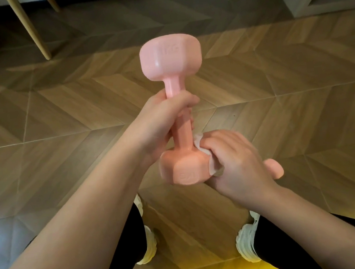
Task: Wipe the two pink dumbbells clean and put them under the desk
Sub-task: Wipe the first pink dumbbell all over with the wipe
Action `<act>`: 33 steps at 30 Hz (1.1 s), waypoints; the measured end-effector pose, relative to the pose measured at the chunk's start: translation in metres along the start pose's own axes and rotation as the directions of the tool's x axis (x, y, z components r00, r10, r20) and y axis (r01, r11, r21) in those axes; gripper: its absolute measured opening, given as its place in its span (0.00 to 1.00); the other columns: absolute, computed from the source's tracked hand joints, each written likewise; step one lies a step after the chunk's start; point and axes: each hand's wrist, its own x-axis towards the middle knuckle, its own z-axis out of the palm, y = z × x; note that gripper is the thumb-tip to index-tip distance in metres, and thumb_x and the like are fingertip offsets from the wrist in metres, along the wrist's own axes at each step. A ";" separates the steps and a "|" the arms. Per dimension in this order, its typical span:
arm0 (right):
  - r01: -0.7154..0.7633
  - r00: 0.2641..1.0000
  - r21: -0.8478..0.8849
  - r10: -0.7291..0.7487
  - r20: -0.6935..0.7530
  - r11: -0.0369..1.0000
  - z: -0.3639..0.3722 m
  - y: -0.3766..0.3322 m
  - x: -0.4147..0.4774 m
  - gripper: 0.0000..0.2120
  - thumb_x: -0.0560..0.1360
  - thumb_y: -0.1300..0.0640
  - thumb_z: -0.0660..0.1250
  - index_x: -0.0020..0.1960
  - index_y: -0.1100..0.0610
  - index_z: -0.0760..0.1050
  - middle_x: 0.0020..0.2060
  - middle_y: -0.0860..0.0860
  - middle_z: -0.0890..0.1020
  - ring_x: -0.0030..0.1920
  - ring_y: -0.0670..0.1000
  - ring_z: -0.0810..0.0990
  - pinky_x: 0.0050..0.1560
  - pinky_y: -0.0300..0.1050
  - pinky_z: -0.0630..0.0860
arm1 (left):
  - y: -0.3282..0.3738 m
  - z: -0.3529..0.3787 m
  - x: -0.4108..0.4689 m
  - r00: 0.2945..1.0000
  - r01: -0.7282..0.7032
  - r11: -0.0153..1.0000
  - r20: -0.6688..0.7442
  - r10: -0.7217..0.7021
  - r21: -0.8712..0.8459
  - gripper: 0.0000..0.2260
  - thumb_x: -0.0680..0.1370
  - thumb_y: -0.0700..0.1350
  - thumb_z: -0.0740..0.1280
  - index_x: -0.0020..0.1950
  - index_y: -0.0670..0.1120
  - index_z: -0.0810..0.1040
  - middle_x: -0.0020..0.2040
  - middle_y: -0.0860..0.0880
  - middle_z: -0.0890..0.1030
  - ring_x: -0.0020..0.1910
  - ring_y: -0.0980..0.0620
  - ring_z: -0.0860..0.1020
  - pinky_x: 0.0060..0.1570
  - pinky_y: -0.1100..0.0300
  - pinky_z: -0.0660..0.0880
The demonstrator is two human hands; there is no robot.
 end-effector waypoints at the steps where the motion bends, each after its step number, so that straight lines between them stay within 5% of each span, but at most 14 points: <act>1: 0.008 1.000 -0.035 -0.008 -0.012 0.999 -0.001 0.001 0.001 0.16 0.65 0.58 0.74 0.52 0.58 0.76 0.46 0.54 0.82 0.50 0.53 0.78 0.52 0.49 0.72 | -0.001 -0.002 0.001 0.999 0.020 0.999 -0.024 -0.021 -0.039 0.12 0.67 0.44 0.69 0.47 0.43 0.71 0.34 0.48 0.72 0.33 0.51 0.73 0.39 0.56 0.72; 6: 0.068 0.998 -0.042 -0.068 0.017 0.997 -0.001 -0.008 0.004 0.14 0.68 0.57 0.71 0.52 0.61 0.81 0.48 0.53 0.82 0.52 0.51 0.78 0.55 0.47 0.71 | -0.004 -0.003 0.005 0.984 0.101 0.986 -0.134 -0.120 -0.135 0.09 0.75 0.43 0.69 0.39 0.47 0.70 0.26 0.51 0.68 0.24 0.54 0.67 0.30 0.60 0.66; 12: 0.042 0.967 -0.019 -0.035 0.253 0.999 0.000 0.001 0.003 0.25 0.63 0.52 0.75 0.58 0.58 0.77 0.54 0.53 0.81 0.57 0.53 0.77 0.57 0.48 0.70 | -0.008 0.003 0.006 0.989 0.124 0.971 -0.059 -0.139 -0.204 0.17 0.77 0.44 0.66 0.28 0.51 0.68 0.24 0.51 0.61 0.22 0.52 0.59 0.24 0.62 0.60; 17: 0.022 0.996 0.011 -0.023 0.081 1.000 -0.005 -0.005 0.003 0.17 0.65 0.54 0.70 0.52 0.60 0.80 0.49 0.53 0.83 0.51 0.54 0.80 0.54 0.50 0.73 | -0.005 0.010 0.008 0.989 0.092 0.979 -0.096 -0.111 -0.182 0.15 0.76 0.42 0.64 0.32 0.50 0.64 0.23 0.52 0.59 0.22 0.52 0.57 0.25 0.62 0.59; 23: -0.043 0.931 -0.091 0.073 0.358 0.995 -0.001 0.003 0.005 0.29 0.63 0.50 0.74 0.62 0.55 0.74 0.58 0.52 0.80 0.59 0.55 0.78 0.60 0.51 0.72 | -0.011 0.014 0.009 0.988 0.074 0.984 -0.123 -0.094 -0.161 0.17 0.75 0.40 0.64 0.28 0.50 0.64 0.24 0.50 0.59 0.23 0.51 0.57 0.26 0.61 0.58; 27: 0.018 0.988 -0.031 -0.013 0.157 0.999 -0.002 -0.003 0.002 0.16 0.66 0.53 0.69 0.51 0.59 0.78 0.48 0.53 0.81 0.51 0.55 0.80 0.56 0.49 0.71 | -0.009 0.014 0.008 0.980 0.061 0.987 -0.177 -0.087 -0.149 0.16 0.74 0.40 0.64 0.28 0.50 0.65 0.24 0.51 0.60 0.23 0.52 0.58 0.25 0.62 0.59; 30: 0.105 0.994 0.075 -0.106 0.010 0.992 -0.002 -0.008 -0.001 0.10 0.75 0.60 0.68 0.55 0.60 0.76 0.51 0.55 0.82 0.56 0.56 0.80 0.56 0.49 0.73 | -0.006 0.009 0.007 0.972 0.060 0.980 -0.214 -0.100 -0.188 0.13 0.75 0.42 0.64 0.33 0.50 0.64 0.25 0.52 0.61 0.23 0.52 0.59 0.24 0.63 0.61; 33: 0.187 0.982 0.125 -0.189 0.006 0.974 0.003 -0.008 -0.002 0.13 0.76 0.65 0.70 0.60 0.59 0.73 0.56 0.56 0.81 0.60 0.55 0.79 0.58 0.52 0.74 | -0.005 0.005 0.007 0.969 0.082 0.970 -0.211 -0.132 -0.230 0.12 0.75 0.43 0.63 0.34 0.49 0.64 0.24 0.52 0.61 0.23 0.53 0.59 0.24 0.62 0.62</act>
